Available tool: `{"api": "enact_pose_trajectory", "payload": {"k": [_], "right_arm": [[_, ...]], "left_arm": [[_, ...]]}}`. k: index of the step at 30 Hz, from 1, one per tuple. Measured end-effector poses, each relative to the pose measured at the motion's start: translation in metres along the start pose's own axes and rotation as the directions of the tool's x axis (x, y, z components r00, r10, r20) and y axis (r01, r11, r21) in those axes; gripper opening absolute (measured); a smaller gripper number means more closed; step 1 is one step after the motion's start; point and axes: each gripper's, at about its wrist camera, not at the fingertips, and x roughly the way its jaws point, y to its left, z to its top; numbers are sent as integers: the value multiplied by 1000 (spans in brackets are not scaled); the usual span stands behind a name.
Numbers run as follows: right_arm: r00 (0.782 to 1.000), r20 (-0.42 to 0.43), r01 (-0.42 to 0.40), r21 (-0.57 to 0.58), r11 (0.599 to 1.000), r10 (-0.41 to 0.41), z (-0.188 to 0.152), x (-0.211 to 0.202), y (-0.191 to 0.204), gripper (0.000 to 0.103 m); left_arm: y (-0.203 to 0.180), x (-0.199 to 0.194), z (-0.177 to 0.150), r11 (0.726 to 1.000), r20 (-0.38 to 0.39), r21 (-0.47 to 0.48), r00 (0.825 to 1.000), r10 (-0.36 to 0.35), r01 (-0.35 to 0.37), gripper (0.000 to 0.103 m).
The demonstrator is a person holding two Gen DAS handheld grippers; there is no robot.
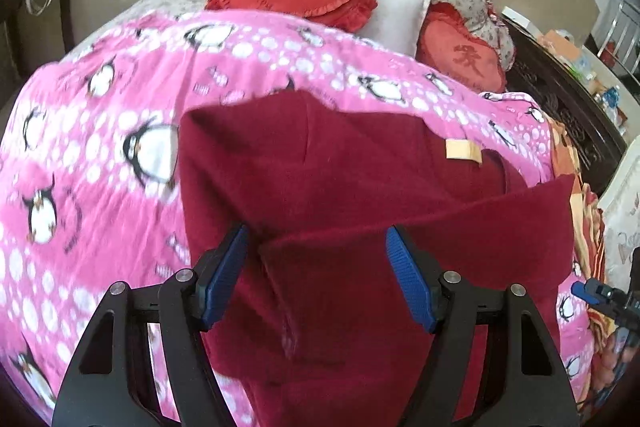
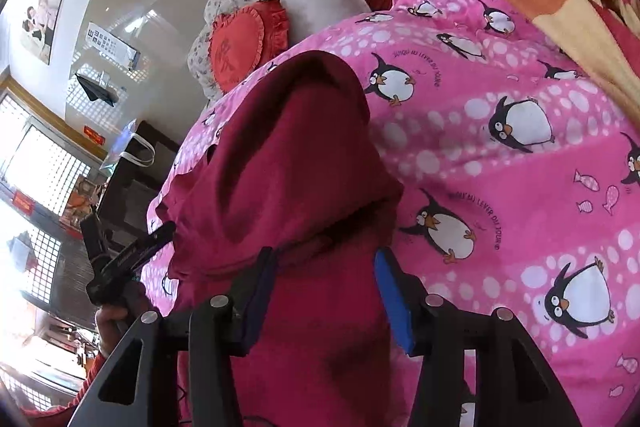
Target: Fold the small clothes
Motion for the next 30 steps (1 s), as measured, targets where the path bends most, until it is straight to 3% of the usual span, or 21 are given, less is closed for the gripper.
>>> {"api": "enact_pose_trajectory", "payload": {"k": [7, 8, 12, 14, 23, 30], "right_arm": [[1000, -2, -5, 21, 1000, 5, 1, 3, -4, 50], [1000, -4, -2, 33, 999, 2, 1, 5, -6, 50], [1000, -7, -11, 65, 998, 11, -1, 8, -11, 50], [1000, -9, -7, 70, 998, 7, -1, 8, -10, 50], [999, 35, -32, 56, 998, 30, -5, -6, 0, 50], [998, 38, -41, -25, 999, 42, -13, -10, 20, 50]], "left_arm": [[-9, 18, -3, 994, -92, 105, 996, -3, 12, 68], [-11, 17, -5, 992, -86, 122, 996, -2, 12, 62], [-8, 17, -7, 993, -107, 119, 994, -11, 24, 17], [-7, 14, -6, 994, -119, 107, 993, -20, 33, 13], [-32, -48, 7, 984, -46, 150, 995, -87, 93, 8], [-68, -100, 39, 970, 33, 165, 982, -186, 178, 5]]}}
